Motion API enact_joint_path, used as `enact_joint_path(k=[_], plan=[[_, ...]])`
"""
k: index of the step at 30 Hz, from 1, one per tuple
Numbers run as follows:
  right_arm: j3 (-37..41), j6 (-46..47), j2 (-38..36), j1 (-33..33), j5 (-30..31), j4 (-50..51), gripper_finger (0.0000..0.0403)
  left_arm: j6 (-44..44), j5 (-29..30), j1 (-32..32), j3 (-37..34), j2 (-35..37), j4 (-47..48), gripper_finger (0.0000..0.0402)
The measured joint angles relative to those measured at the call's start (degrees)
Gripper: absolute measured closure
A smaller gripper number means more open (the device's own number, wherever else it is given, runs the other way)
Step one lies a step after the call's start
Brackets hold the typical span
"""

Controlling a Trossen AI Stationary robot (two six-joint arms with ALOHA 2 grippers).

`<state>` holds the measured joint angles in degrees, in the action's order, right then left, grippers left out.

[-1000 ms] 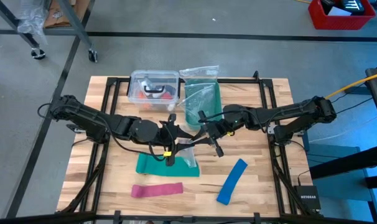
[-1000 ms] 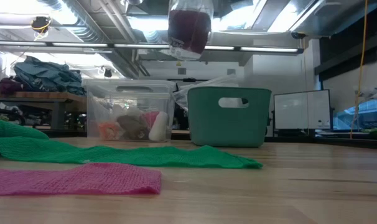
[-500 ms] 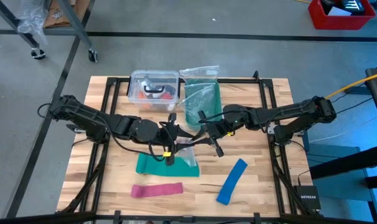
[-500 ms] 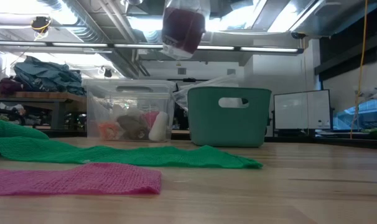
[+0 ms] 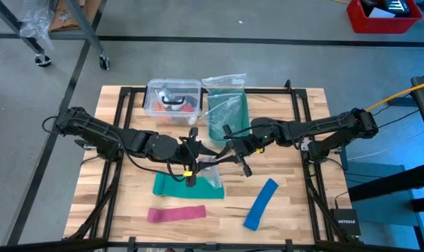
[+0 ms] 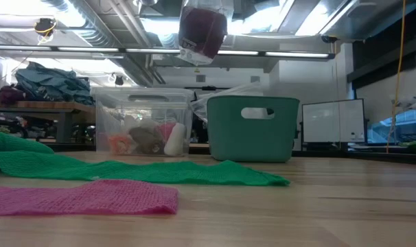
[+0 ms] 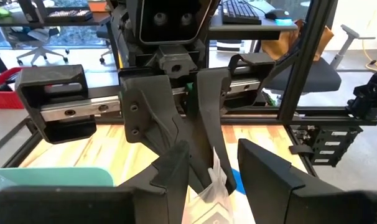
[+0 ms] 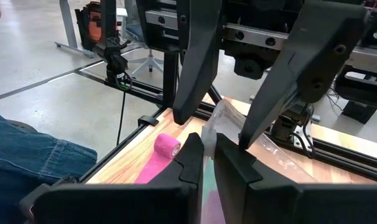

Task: Roll bandage
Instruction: Close the transparent zip bag

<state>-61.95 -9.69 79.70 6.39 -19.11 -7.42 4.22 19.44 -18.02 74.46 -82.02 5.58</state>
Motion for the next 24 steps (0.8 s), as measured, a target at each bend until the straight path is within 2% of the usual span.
enact_joint_path(k=[7, 16, 24], plan=[[0.0, 0.0, 0.0, 0.0, -1.5, 0.0, 0.037, 0.2, 0.0, 0.0, 0.0, 0.0, 1.6, 0.0278], [-0.1, 0.0, -0.1, 0.0, -1.5, 0.9, 0.037, 0.3, 0.0, 0.0, 0.0, 0.0, 1.5, 0.033], [-0.1, 0.0, -0.1, 0.0, -2.5, 2.5, 0.037, 0.3, 0.0, 0.0, 0.0, 0.0, 1.3, 0.0349]])
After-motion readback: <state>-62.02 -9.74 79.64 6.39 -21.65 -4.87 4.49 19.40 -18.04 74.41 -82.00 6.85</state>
